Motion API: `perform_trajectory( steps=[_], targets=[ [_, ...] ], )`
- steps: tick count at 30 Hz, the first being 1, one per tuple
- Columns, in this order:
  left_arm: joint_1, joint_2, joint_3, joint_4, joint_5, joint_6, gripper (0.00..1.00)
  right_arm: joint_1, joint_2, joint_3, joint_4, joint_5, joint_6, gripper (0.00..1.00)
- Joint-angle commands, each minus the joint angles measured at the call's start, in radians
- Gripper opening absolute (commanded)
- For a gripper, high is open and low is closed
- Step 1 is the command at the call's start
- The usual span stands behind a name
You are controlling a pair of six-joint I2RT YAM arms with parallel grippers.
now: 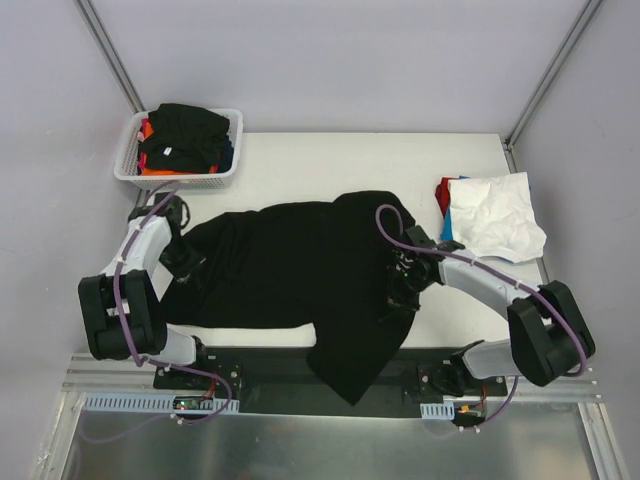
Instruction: Fold and stack the t-shirts
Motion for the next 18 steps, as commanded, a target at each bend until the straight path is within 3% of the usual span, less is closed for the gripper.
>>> perform_trajectory(
  steps=[1, 7, 18],
  targets=[
    [-0.171, 0.028, 0.049, -0.001, 0.025, -0.059, 0.0, 0.084, 0.074, 0.162, 0.025, -0.029, -0.037, 0.01],
    [-0.3, 0.085, 0.091, 0.031, 0.065, -0.101, 0.0, 0.173, 0.21, 0.206, 0.143, -0.049, 0.054, 0.01],
    [-0.293, 0.198, -0.033, 0.166, 0.09, -0.094, 0.0, 0.317, 0.31, 0.174, 0.277, -0.041, 0.166, 0.01]
  ],
)
